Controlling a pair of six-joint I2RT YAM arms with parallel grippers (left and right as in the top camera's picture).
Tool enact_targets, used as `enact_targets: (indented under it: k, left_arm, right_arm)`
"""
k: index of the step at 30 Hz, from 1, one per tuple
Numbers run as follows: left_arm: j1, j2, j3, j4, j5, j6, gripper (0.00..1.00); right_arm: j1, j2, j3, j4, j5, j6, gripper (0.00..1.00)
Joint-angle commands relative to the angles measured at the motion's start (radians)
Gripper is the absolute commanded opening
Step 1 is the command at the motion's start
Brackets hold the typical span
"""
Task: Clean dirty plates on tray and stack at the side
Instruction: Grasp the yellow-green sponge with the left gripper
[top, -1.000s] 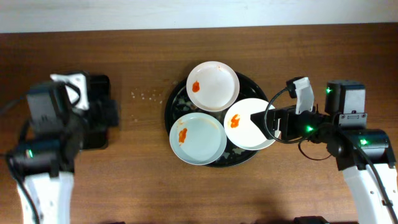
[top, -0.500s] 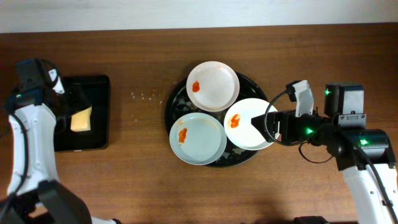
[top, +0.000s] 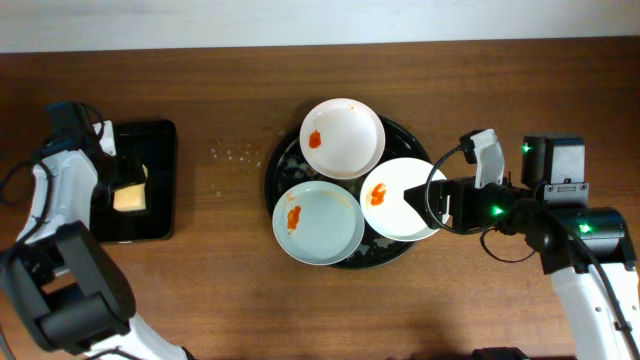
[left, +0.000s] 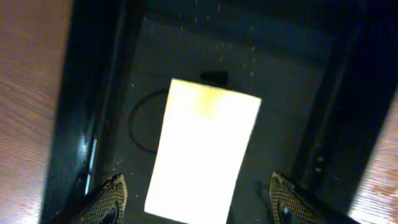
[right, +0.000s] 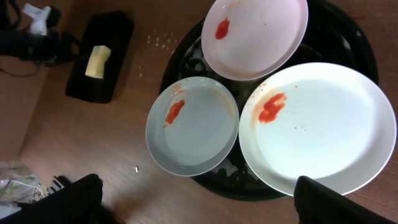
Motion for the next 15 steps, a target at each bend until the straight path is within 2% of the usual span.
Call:
enact_targets:
  k: [1, 2, 4, 7, 9, 11, 14, 15]
  left_arm:
    - [0.006, 0.060, 0.013, 0.008, -0.012, 0.021, 0.72]
    - [0.006, 0.073, 0.013, 0.010, -0.012, 0.024, 0.70]
    - [0.006, 0.097, 0.013, 0.013, -0.012, 0.025, 0.58]
    - [0.006, 0.129, 0.013, 0.018, -0.012, 0.027, 0.49]
    - [0.006, 0.155, 0.013, 0.018, -0.013, 0.028, 0.34]
    - [0.006, 0.177, 0.013, 0.024, -0.015, 0.028, 0.26]
    - [0.006, 0.193, 0.013, 0.028, -0.015, 0.028, 0.04]
    - [0.006, 0.198, 0.013, 0.028, -0.014, 0.027, 0.00]
  right_arm:
    - [-0.006, -0.005, 0.020, -0.003, 0.009, 0.008, 0.99]
    - [-0.006, -0.005, 0.020, -0.004, 0.009, 0.008, 0.99]
    - [-0.006, -0.005, 0.020, -0.005, 0.009, 0.008, 0.99]
    - [-0.006, -0.005, 0.020, -0.011, 0.009, 0.008, 0.99]
    - [-0.006, -0.005, 0.020, -0.015, 0.009, 0.008, 0.99]
    - [-0.006, -0.005, 0.020, -0.016, 0.009, 0.008, 0.99]
    - [-0.006, -0.005, 0.020, -0.016, 0.009, 0.008, 0.99]
    - [-0.006, -0.005, 0.020, -0.016, 0.009, 0.008, 0.99]
